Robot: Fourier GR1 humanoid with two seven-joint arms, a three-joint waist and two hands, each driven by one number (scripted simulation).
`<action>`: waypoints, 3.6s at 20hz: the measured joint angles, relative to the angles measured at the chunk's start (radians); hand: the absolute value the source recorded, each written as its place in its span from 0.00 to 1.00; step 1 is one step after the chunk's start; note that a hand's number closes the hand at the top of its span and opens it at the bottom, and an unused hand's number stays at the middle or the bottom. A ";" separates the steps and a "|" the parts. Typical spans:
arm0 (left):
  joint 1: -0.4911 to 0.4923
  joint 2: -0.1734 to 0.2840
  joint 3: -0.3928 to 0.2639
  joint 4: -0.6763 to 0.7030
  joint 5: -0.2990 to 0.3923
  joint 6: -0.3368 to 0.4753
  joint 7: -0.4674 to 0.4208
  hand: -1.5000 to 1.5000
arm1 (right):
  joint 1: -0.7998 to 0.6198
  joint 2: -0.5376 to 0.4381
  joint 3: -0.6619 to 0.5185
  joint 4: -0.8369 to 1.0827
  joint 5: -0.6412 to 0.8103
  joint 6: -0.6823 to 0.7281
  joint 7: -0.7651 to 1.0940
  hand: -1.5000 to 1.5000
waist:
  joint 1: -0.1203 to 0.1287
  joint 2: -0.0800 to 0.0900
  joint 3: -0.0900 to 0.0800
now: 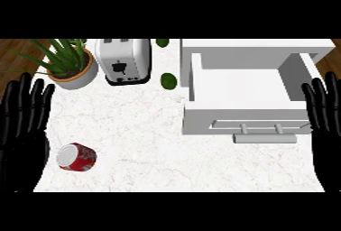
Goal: Pick up the can, place it into the drawer and close the drawer
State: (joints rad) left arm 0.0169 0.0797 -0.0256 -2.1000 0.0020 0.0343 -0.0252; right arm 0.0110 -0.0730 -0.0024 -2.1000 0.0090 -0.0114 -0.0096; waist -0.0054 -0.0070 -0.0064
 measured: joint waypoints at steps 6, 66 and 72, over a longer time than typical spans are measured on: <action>0.104 0.072 -0.009 -0.092 0.161 -0.187 -0.043 0.00 | -0.015 -0.001 -0.008 0.017 0.028 -0.008 -0.031 0.00 | 0.014 0.003 0.004; 0.162 0.081 0.318 0.532 0.025 -0.484 -0.179 0.00 | 0.221 0.019 -0.192 0.076 -0.044 0.176 0.032 0.00 | 0.004 0.007 0.006; 0.140 0.108 0.340 0.660 -0.008 -0.497 -0.280 0.00 | 0.223 0.036 -0.187 0.087 -0.026 0.176 0.011 0.00 | 0.004 0.007 0.006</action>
State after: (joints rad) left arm 0.1572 0.1881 0.3144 -1.4399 -0.0058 -0.4628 -0.3051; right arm 0.2336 -0.0367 -0.1893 -2.0131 -0.0167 0.1645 0.0014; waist -0.0011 -0.0003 -0.0002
